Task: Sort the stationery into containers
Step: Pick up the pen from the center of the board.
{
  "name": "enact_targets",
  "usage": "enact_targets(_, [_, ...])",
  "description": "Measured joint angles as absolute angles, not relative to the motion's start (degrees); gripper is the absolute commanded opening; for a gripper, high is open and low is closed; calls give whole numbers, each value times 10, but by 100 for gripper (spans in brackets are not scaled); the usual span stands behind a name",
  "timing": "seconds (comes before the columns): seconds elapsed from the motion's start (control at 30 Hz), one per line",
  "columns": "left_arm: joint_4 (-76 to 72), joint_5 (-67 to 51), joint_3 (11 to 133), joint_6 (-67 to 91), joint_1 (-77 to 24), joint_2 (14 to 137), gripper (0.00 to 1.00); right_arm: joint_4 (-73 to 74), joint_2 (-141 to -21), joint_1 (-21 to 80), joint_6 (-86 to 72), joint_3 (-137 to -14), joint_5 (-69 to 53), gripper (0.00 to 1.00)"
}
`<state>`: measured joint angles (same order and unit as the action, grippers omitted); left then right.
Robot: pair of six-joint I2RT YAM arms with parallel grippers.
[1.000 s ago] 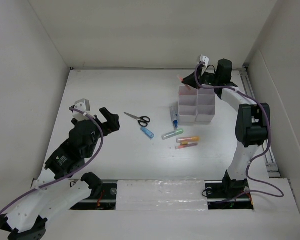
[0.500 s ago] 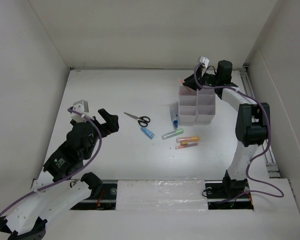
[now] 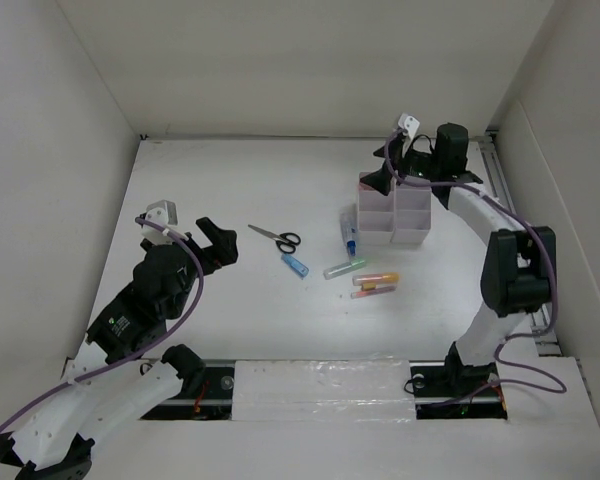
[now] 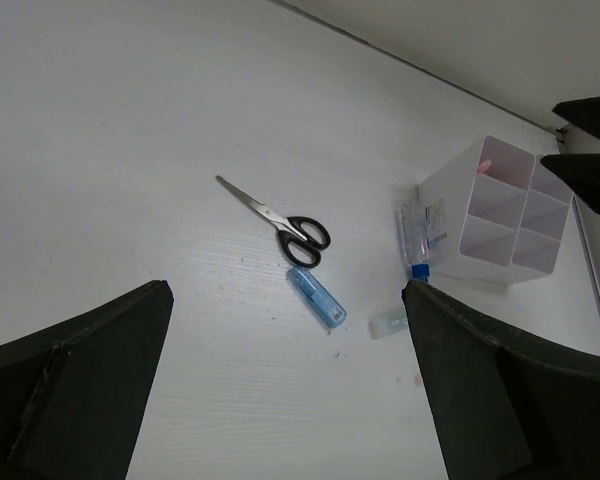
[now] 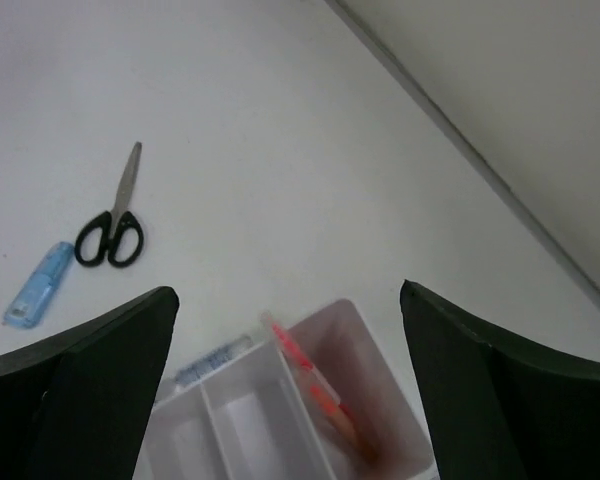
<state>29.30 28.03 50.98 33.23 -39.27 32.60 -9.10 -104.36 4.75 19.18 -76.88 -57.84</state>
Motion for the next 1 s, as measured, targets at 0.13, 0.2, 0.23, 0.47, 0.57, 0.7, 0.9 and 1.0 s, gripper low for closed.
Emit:
enact_targets(0.13, [293,281,510,332,-393,325,100,-84,-911,91,169,-721,-467,100])
enact_targets(0.2, [293,282,510,333,-393,324,100,-79,-841,121,144,-704,-380,100])
enact_targets(0.23, [293,284,510,333,-393,322,100,-83,-803,138,122,-688,-333,100])
enact_targets(0.47, [294,294,510,336,-393,315,100,-14,-621,256,-66,-546,-11,75])
enact_targets(0.57, [294,296,510,336,-393,316,100,48,-591,356,-168,-464,133,72])
enact_targets(0.7, [294,295,510,336,-393,319,100,157,-566,486,-321,-380,275,69])
enact_targets(0.9, [294,295,510,336,-393,320,100,277,-550,541,-545,-359,391,60])
enact_targets(1.0, [294,293,510,336,-393,323,100,302,-517,545,-609,-336,423,58])
